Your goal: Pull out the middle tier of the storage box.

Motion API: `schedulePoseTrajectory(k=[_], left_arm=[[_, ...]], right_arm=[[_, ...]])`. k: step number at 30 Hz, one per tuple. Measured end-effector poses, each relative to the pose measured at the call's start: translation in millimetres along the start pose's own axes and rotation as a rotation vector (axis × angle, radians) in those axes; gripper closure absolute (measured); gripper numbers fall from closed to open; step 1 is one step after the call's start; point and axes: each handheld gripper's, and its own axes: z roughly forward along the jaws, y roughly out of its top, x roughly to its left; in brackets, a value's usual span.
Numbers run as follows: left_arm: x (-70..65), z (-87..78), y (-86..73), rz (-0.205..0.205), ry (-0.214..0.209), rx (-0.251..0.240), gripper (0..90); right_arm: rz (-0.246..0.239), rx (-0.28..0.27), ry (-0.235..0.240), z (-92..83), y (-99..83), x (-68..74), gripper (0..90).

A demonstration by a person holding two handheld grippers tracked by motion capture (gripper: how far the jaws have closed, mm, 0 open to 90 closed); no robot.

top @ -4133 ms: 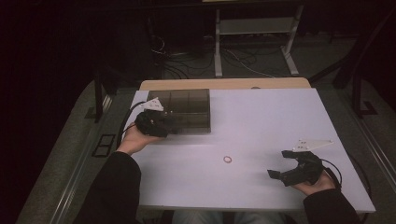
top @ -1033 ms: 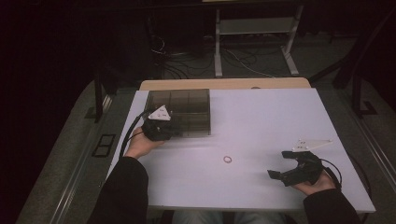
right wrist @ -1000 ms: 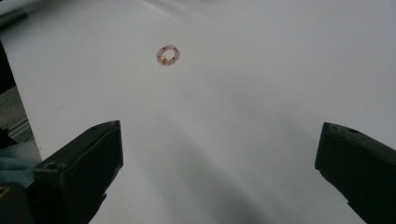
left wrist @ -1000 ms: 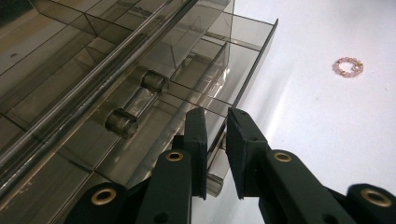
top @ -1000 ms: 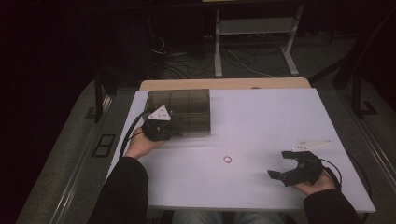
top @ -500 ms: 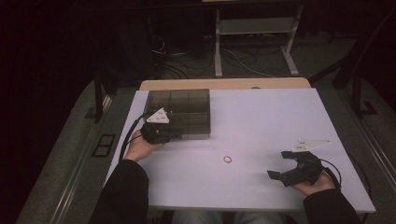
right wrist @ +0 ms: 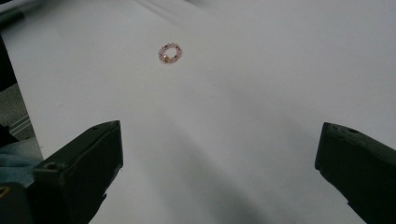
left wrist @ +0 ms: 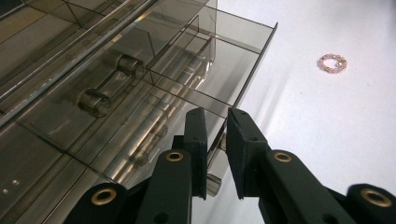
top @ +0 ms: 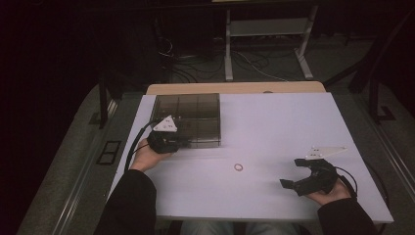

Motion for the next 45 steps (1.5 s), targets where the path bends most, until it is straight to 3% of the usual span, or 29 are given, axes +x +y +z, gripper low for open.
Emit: schedulePoseTrajectory(k=[8, 45], left_arm=[[-3.2, -1.0, -2.2, -0.011, 0.0, -0.01, 76.8], [-15.7, -7.4, -5.5, 0.007, -0.009, -0.021, 76.8]], right_arm=[[0.001, 0.004, 0.001, 0.5, 0.1, 0.4, 0.4], [-0.002, 0.009, 0.003, 1.5, 0.3, 0.9, 0.4]])
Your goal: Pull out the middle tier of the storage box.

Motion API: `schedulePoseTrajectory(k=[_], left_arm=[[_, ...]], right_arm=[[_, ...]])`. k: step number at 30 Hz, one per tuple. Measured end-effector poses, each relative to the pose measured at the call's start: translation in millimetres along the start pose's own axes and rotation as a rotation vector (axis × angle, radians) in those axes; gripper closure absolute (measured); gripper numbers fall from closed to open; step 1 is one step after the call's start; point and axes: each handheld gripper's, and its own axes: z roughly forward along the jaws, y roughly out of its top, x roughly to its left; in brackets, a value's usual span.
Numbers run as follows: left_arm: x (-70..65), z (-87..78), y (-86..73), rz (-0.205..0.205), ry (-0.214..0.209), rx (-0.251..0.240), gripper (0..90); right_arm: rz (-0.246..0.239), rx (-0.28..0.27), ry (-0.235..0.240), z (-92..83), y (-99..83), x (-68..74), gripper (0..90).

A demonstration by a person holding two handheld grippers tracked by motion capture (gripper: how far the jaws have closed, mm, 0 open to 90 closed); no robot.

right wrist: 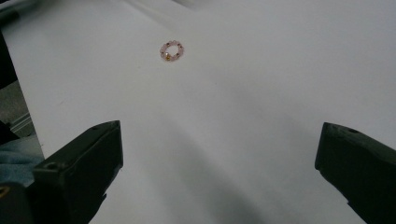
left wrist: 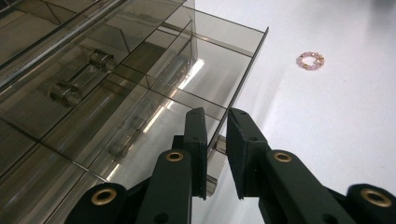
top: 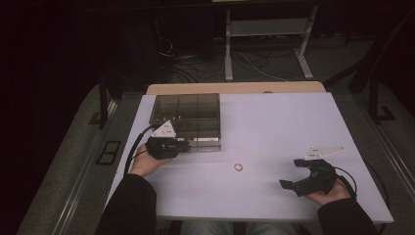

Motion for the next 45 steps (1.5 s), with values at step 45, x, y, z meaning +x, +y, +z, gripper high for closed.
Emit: schedulePoseTrajectory(k=[45], left_arm=[[-13.2, -14.0, -1.6, -0.053, -0.015, -0.055, 64.9]], right_arm=[[0.003, -0.003, -0.001, -0.7, -0.1, 0.0, 0.4]])
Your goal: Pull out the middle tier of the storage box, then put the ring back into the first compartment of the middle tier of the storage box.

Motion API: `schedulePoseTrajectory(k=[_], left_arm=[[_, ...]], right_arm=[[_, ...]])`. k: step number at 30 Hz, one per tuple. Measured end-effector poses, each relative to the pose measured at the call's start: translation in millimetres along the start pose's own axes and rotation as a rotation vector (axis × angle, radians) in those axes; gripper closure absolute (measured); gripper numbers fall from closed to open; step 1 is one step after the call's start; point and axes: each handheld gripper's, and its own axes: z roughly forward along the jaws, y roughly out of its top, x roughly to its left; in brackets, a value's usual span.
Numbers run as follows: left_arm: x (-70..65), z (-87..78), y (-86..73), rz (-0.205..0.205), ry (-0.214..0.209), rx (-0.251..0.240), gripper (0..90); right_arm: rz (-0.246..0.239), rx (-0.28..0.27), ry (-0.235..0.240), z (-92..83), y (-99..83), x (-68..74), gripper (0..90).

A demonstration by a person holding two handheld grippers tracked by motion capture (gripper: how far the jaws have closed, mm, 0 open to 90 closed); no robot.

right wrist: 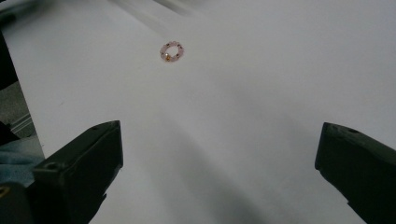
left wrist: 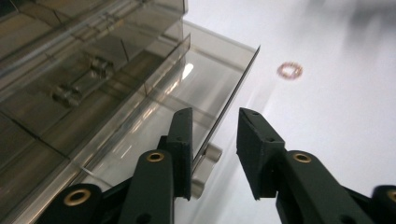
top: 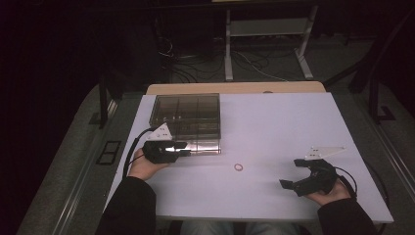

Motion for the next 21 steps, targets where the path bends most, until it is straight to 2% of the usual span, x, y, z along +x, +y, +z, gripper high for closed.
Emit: schedulePoseTrajectory(k=[3, 9, 21], left_arm=[[-3.0, -2.5, 3.4, -0.032, -0.008, -0.041, 61.7], [-12.2, -0.9, 10.9, -0.065, -0.034, -0.072, 56.2], [-29.1, 7.4, 26.8, -0.055, -0.058, -0.088, 49.9]], right_arm=[[0.003, -0.002, 0.001, -0.4, -0.1, -0.2, 0.4], [0.001, -0.01, 0.0, -1.7, -0.1, -0.7, 0.4], [0.0, -0.019, 0.001, -3.3, -0.5, -1.0, 0.4]])
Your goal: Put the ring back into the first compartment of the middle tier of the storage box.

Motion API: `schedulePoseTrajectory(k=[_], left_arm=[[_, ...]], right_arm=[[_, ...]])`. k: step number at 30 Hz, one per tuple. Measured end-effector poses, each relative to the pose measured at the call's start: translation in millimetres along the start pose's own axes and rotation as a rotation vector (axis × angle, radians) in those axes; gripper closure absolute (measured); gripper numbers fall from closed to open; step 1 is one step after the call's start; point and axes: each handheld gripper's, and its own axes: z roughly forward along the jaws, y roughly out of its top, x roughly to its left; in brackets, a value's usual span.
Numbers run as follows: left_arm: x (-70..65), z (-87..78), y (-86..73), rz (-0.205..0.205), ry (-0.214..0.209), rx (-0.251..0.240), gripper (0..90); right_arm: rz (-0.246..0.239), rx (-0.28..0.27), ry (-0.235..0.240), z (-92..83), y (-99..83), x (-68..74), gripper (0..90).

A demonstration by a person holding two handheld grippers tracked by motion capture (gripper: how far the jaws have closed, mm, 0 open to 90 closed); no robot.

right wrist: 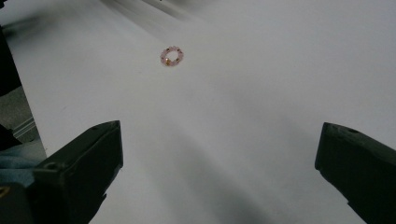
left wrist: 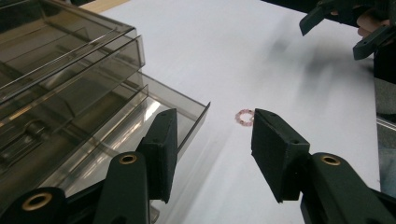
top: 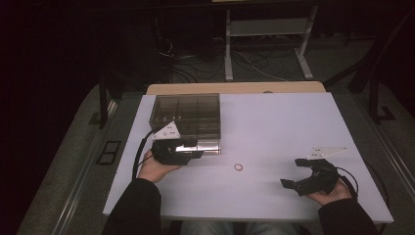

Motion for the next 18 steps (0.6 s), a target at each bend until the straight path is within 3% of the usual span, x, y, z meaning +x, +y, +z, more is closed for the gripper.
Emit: schedulePoseTrajectory(k=[18], left_arm=[[-12.6, 7.6, 11.9, -0.016, -0.023, -0.022, 45.5]], right_arm=[[0.003, 0.0, 0.002, -0.2, 0.0, -0.3, 0.4]])
